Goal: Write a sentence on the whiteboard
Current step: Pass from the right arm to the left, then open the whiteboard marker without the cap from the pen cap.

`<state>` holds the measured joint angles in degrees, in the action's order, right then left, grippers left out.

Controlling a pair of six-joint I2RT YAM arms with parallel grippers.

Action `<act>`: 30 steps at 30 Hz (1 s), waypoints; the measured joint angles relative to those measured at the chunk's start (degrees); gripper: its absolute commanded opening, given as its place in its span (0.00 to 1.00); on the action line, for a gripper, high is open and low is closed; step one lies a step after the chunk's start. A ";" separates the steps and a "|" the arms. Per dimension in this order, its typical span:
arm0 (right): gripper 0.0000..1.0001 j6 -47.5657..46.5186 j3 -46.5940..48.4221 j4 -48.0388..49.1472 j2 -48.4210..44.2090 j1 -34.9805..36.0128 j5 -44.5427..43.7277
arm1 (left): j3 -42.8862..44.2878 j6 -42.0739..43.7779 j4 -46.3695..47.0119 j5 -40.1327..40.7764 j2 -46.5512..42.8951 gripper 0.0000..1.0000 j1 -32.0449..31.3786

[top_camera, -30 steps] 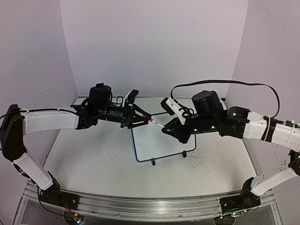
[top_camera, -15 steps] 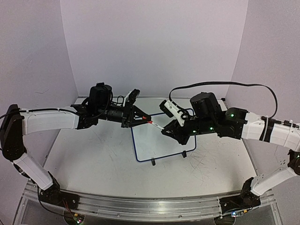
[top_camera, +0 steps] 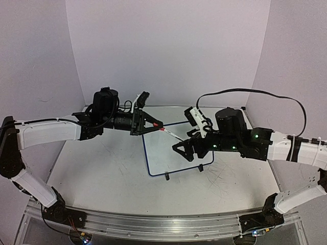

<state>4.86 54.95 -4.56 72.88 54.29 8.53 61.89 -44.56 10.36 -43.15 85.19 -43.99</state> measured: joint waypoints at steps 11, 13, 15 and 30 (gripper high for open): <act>0.88 19.60 -3.54 20.20 -2.79 -3.81 6.59 | 2.60 -0.70 5.30 4.98 -3.85 0.00 0.00; 0.88 22.45 -2.00 22.68 -0.97 -4.54 8.56 | 2.60 -1.70 6.88 5.47 -3.85 0.00 0.00; 0.84 25.14 -0.99 25.31 0.39 -4.79 11.04 | 2.54 -2.56 8.54 5.85 -3.99 0.00 0.00; 0.64 36.30 2.72 36.91 6.07 -8.41 23.75 | 0.10 -6.83 15.67 7.43 -7.17 0.00 0.00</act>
<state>41.17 57.66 32.35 78.94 45.88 32.28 61.99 -51.39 26.03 -35.72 78.02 -43.99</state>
